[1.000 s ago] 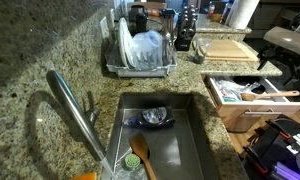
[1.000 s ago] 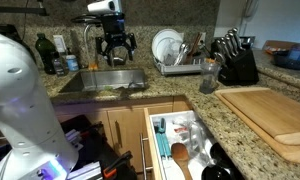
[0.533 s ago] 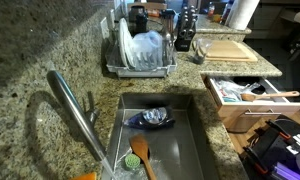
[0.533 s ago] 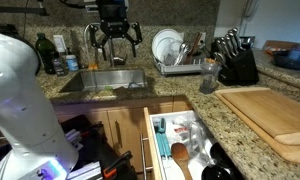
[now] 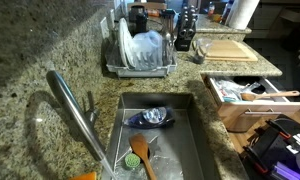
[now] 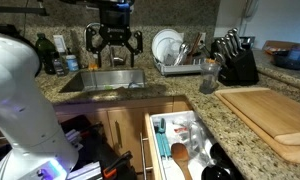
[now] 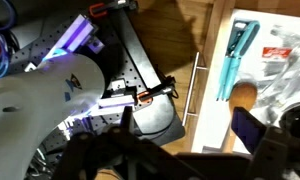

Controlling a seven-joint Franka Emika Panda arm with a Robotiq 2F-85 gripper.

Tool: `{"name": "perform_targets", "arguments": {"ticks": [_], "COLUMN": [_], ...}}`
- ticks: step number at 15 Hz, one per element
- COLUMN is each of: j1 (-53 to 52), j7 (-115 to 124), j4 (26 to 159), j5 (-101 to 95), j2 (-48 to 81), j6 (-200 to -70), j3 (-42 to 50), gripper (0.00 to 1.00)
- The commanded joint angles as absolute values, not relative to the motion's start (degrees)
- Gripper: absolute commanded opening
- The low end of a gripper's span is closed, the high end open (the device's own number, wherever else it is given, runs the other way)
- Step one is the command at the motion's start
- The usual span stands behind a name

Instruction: Open the tap, remove the wooden spoon from the open drawer, put it on the chopping board, and then close the drawer

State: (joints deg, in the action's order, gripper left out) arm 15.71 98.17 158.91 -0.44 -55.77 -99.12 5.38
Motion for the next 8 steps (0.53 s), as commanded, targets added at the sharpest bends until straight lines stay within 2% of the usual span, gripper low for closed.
{"name": "perform_targets", "arguments": {"ticks": [1,2,3,8], "j1": [23.8,25.9,23.7,24.7], "j7": [94.4,94.0,95.1,94.4], "j4": [158.8,158.8,158.9,158.7], "j5": [-1.7,-2.9,-0.7,-0.7], "j2": [-52.4,-50.7,-53.8,-53.5], "j6": [-93.3,-92.2,-94.1,-93.8], "j3": [11.6,13.1,9.7,8.8], "gripper": [1.00,1.00,1.00,1.00]}}
